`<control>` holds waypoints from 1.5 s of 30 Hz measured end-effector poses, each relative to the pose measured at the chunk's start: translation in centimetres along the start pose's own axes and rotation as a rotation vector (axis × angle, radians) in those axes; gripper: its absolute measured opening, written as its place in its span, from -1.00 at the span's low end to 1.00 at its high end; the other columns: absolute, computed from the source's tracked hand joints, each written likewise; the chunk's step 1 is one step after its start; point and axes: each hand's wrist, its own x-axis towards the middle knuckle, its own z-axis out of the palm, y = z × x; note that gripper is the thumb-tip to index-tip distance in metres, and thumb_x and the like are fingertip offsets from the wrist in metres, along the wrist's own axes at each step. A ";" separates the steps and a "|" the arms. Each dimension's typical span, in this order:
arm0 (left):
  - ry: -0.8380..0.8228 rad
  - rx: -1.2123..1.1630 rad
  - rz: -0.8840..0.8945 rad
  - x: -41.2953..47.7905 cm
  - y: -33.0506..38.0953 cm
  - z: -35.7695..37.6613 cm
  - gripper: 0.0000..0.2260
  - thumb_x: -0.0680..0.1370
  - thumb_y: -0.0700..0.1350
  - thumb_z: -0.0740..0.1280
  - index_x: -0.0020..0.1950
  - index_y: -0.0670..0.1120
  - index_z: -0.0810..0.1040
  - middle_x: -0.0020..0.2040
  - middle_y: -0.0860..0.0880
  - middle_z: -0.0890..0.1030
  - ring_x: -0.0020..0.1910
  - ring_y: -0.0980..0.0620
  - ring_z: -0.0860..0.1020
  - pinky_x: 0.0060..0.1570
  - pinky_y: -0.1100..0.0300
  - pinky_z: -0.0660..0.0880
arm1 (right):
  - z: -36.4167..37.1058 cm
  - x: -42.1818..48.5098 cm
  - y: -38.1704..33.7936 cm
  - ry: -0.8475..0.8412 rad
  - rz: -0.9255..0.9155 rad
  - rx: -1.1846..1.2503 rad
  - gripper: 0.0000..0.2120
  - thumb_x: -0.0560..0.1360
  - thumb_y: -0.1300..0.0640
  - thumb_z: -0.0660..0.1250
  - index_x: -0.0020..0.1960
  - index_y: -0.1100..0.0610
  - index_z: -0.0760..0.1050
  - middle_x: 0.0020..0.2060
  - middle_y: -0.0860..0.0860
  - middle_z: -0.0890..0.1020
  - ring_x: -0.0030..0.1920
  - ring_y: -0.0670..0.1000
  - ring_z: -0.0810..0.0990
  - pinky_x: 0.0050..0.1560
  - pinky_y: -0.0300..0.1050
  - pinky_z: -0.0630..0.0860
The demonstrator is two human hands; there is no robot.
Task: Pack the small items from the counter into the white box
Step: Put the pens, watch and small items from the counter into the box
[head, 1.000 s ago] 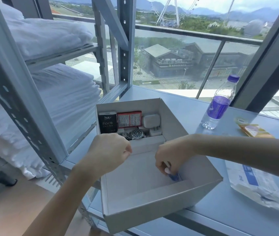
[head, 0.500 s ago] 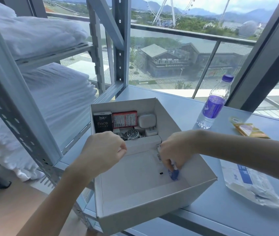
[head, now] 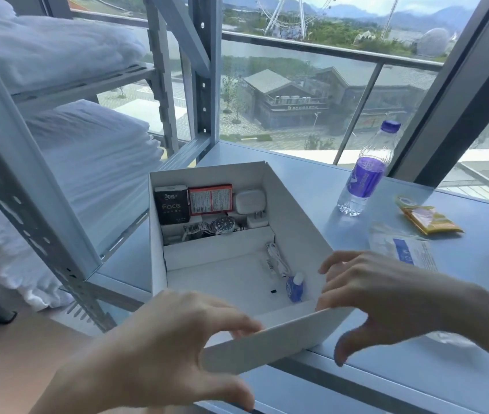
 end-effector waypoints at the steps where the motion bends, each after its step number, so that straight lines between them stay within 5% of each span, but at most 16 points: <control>1: 0.024 0.057 0.034 0.2 -0.2 0.2 -0.59 0.33 0.38 0.25 0.16 0.40 0.34 0.05 0.41 0.51 -0.01 0.39 0.48 -0.03 0.34 0.45 | 0.8 -0.1 0.0 0.050 0.019 -0.020 -0.53 0.45 -0.41 0.08 -0.06 -0.09 0.55 -0.25 -0.17 0.66 -0.20 -0.12 0.56 0.23 -0.31 0.29; 5: 0.050 0.073 0.088 0.9 -1.0 0.7 -0.78 0.45 0.22 0.24 0.07 0.27 0.51 -0.04 0.34 0.57 -0.09 0.33 0.52 -0.16 0.20 0.52 | 2.1 -0.8 0.1 0.122 0.212 0.136 -0.82 0.50 -0.13 0.24 -0.02 -0.09 0.56 -0.16 -0.08 0.56 -0.16 0.00 0.46 -0.01 -0.15 0.42; 13: -0.052 0.005 0.157 3.5 -3.5 -0.9 -0.84 0.48 0.13 0.33 0.05 0.30 0.56 -0.05 0.36 0.58 -0.09 0.34 0.55 -0.15 0.15 0.54 | 3.0 -0.6 -0.3 0.156 0.414 0.179 -0.77 0.52 -0.13 0.19 0.01 -0.06 0.55 -0.21 0.04 0.51 -0.20 0.11 0.47 -0.15 -0.10 0.45; 22: -0.120 -0.039 0.207 5.8 -4.8 -2.0 -0.83 0.45 0.14 0.39 0.03 0.30 0.60 -0.05 0.32 0.61 -0.04 0.28 0.58 -0.06 0.13 0.53 | 2.9 -1.2 -0.4 0.305 0.235 -0.027 -0.65 0.55 -0.18 0.13 -0.08 0.03 0.56 -0.36 -0.03 0.60 -0.27 0.06 0.52 0.01 -0.17 0.45; 25: -0.125 -0.088 0.194 6.3 -4.3 -2.3 -0.74 0.42 0.27 0.36 0.08 0.31 0.58 -0.02 0.36 0.60 -0.01 0.33 0.56 0.00 0.26 0.49 | 2.6 -2.8 0.0 0.375 0.152 0.164 -0.66 0.55 -0.10 0.18 0.12 0.09 0.55 -0.07 -0.04 0.67 -0.02 -0.05 0.57 0.18 -0.27 0.39; 30: 0.058 0.176 0.125 7.7 -1.9 -0.8 -0.42 0.31 0.56 0.00 0.19 0.39 0.45 0.07 0.44 0.52 0.08 0.41 0.46 0.03 0.32 0.46 | 3.5 -6.8 2.4 0.617 0.325 0.247 -0.65 0.56 -0.05 0.15 0.26 0.06 0.48 0.24 -0.07 0.52 0.21 -0.14 0.49 0.22 -0.31 0.41; 34: 0.254 0.185 0.227 10.6 2.8 1.6 -0.50 0.50 0.33 0.04 0.23 0.11 0.54 0.16 0.24 0.55 0.13 0.25 0.49 0.04 0.27 0.49 | 5.7 -10.8 5.2 0.625 0.518 0.235 -0.67 0.55 -0.04 0.20 0.20 0.09 0.53 0.18 -0.04 0.55 0.14 -0.11 0.53 0.14 -0.25 0.47; 39: 0.397 0.274 0.368 15.7 8.4 5.5 -0.64 0.43 0.08 0.28 0.11 -0.07 0.63 0.08 -0.01 0.64 0.10 -0.02 0.58 -0.03 0.06 0.56 | 9.2 -15.9 8.2 0.548 0.744 0.209 -0.76 0.48 0.09 0.31 0.13 0.10 0.57 0.12 -0.03 0.58 0.10 -0.08 0.56 0.13 -0.20 0.49; 42: 0.300 0.263 0.356 18.9 11.5 8.9 -0.61 0.45 0.05 0.27 0.19 -0.11 0.57 0.18 -0.06 0.59 0.24 -0.07 0.49 0.14 0.08 0.47 | 11.3 -18.6 10.1 0.478 0.841 0.214 -0.78 0.48 0.19 0.36 0.12 0.13 0.57 0.13 0.00 0.58 0.11 -0.01 0.56 0.13 -0.21 0.44; 45: 0.082 0.252 0.193 23.9 12.4 13.2 -0.49 0.60 0.10 0.14 0.49 -0.09 0.19 0.50 -0.06 0.18 0.49 -0.02 0.08 0.42 0.12 0.05 | 12.8 -20.8 12.0 0.420 0.908 0.252 -0.79 0.49 0.20 0.34 0.12 0.13 0.57 0.15 0.01 0.56 0.14 0.02 0.54 0.16 -0.12 0.44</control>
